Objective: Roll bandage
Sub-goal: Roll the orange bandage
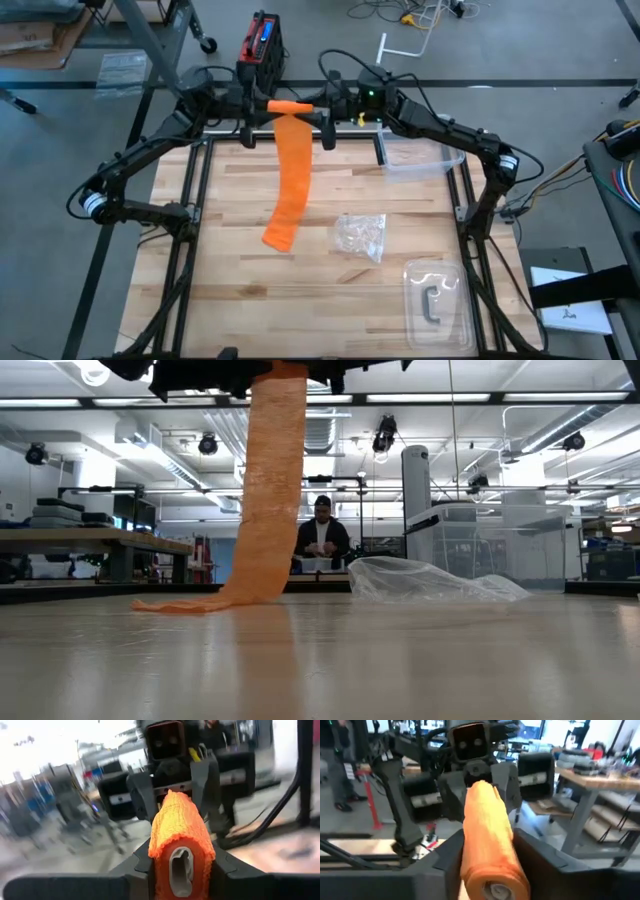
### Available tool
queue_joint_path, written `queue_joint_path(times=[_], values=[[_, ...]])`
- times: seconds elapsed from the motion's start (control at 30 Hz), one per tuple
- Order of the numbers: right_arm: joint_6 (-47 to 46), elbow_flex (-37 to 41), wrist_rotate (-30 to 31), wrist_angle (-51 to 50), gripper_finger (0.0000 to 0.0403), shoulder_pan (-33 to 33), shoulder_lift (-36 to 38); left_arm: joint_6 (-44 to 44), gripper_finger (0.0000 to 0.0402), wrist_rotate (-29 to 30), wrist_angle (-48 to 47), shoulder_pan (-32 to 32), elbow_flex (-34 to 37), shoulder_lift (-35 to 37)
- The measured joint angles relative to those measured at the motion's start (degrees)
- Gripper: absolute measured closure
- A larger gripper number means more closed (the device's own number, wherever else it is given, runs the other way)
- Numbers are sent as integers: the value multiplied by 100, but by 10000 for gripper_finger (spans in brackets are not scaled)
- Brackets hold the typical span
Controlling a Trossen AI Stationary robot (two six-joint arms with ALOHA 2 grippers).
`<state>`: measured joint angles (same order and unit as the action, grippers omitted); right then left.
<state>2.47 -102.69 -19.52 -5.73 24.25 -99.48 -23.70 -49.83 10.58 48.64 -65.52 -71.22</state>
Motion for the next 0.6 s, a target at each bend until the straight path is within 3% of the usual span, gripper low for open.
queue_joint_path(times=[0.13, 0.3, 0.6], values=[[-535, 0, -20, -69, 161, 8, 142, -1277, 315, 89, 38, -40, -2, 0], [-899, 0, -17, -91, 124, 28, 179, -2202, 315, 108, 49, -81, -2, 0], [-1713, 0, 0, 23, 132, 43, 155, -3834, 315, 110, 46, -146, -2, 1]])
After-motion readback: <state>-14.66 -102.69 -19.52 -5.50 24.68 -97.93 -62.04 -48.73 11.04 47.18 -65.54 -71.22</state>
